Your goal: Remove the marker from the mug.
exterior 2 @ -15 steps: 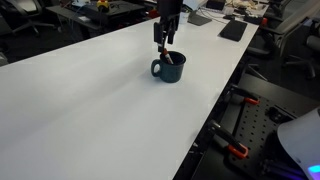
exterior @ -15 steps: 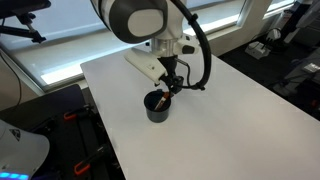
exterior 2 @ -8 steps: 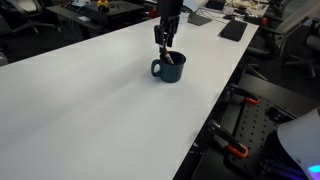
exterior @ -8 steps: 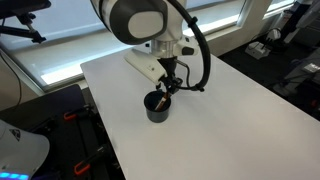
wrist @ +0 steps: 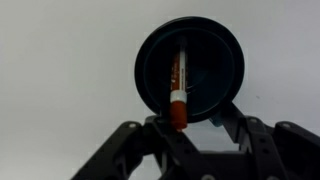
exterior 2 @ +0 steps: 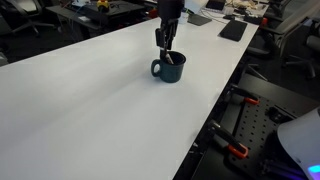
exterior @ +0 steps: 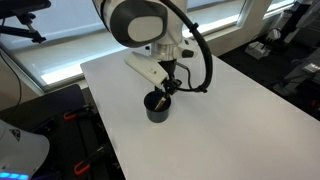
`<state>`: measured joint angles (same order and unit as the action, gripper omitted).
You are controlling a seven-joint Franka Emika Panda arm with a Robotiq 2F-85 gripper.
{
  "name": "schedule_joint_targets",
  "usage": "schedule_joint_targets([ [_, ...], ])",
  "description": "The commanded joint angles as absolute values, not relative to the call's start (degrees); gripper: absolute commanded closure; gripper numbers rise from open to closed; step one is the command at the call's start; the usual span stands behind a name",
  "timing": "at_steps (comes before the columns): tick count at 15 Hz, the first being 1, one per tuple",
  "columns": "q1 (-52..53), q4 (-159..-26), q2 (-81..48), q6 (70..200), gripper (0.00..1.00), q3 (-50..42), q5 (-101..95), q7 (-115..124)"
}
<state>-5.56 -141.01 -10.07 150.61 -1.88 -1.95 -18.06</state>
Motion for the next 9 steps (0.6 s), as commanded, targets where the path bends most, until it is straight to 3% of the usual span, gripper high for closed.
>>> schedule_joint_targets([
  [1, -6.3, -139.9, -11.3, 150.6, 0.48, -1.0, 0.4, -20.9],
  [4, -6.4, -139.3, -11.7, 150.2, 0.55, -0.9, 1.3, -21.2],
  [5, -6.5, -139.1, -11.8, 150.0, 0.74, -0.8, 1.6, -21.3],
  [6, -6.6, -139.0, -11.9, 150.0, 0.76, -0.8, 1.8, -21.5],
  [9, -6.6, -139.0, -11.8, 149.9, 1.00, -0.6, 2.5, -22.1],
])
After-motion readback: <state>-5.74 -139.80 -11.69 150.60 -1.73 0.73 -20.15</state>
